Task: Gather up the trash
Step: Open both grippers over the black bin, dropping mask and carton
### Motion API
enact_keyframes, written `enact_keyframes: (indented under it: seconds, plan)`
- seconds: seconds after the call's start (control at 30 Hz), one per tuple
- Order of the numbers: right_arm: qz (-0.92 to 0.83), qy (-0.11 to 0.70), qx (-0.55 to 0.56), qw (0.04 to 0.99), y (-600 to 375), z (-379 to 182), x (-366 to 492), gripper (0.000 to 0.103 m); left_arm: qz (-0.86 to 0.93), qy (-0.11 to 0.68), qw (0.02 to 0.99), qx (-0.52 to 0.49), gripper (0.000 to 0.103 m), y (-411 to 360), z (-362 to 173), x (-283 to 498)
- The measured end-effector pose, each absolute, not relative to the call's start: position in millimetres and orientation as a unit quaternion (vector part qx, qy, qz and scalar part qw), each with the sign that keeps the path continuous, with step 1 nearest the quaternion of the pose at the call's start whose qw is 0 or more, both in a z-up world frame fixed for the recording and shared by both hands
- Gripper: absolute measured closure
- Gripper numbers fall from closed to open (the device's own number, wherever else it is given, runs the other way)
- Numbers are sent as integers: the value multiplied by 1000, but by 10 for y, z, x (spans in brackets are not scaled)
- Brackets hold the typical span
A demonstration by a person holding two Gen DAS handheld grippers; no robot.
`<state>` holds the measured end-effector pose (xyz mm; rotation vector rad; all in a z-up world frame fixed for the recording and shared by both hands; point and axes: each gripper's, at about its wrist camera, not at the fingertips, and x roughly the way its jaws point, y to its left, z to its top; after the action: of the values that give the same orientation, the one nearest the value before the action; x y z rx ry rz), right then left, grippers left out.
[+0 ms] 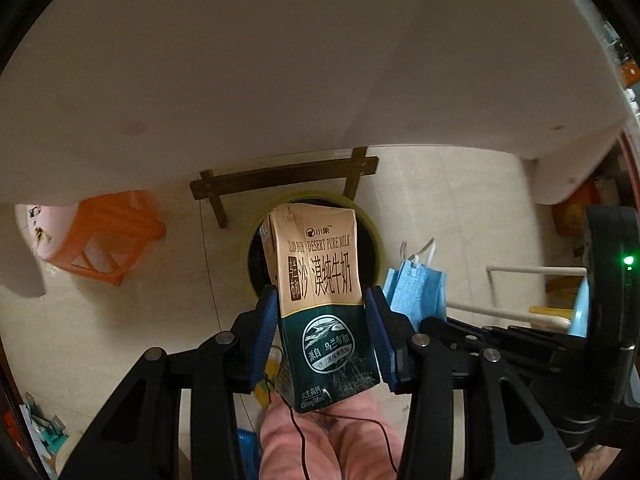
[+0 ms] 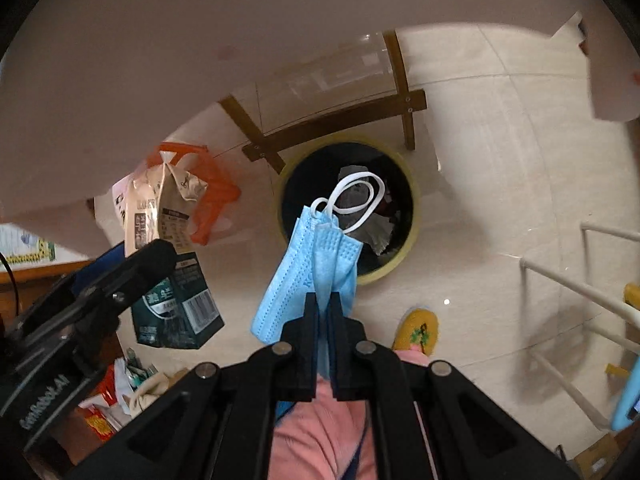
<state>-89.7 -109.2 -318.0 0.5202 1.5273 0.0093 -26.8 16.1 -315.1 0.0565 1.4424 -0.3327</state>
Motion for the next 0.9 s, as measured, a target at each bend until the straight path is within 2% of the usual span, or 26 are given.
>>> enact_keyframes:
  seconds: [0.17, 0.23, 0.27, 0.33, 0.4, 0.5, 0.6, 0.9]
  plan:
    - [3, 678, 251, 691, -1136, -3642, -665, 95, -142, 657, 739, 34, 57, 125, -3523, -96]
    - [-2, 679, 265, 684, -1157, -3798, -589, 94, -141, 655, 742, 38, 46, 92, -3638, -76]
    - [-3, 678, 274, 682, -1163, -3848, -563, 92, -141, 654, 742, 38, 37, 102, -3671, -75]
    - [-8, 673, 288, 682, -1189, -3918, -530, 82, -134, 651, 746, 35, 32, 119, -3703, -41]
    - [-14, 669, 292, 684, -1196, -3937, -525, 73, -126, 650, 749, 29, 22, 171, -3709, -7]
    - [-18, 662, 299, 687, -1208, -3937, -520, 69, -120, 645, 754, 30, 15, 228, -3683, 2]
    - [-21, 657, 300, 691, -1221, -3892, -530, 69, -120, 637, 761, 35, 10, 239, -3594, -27]
    - [-19, 637, 310, 706, -1231, -3603, -542, 69, -125, 602, 788, 42, 7, 271, -3015, -89]
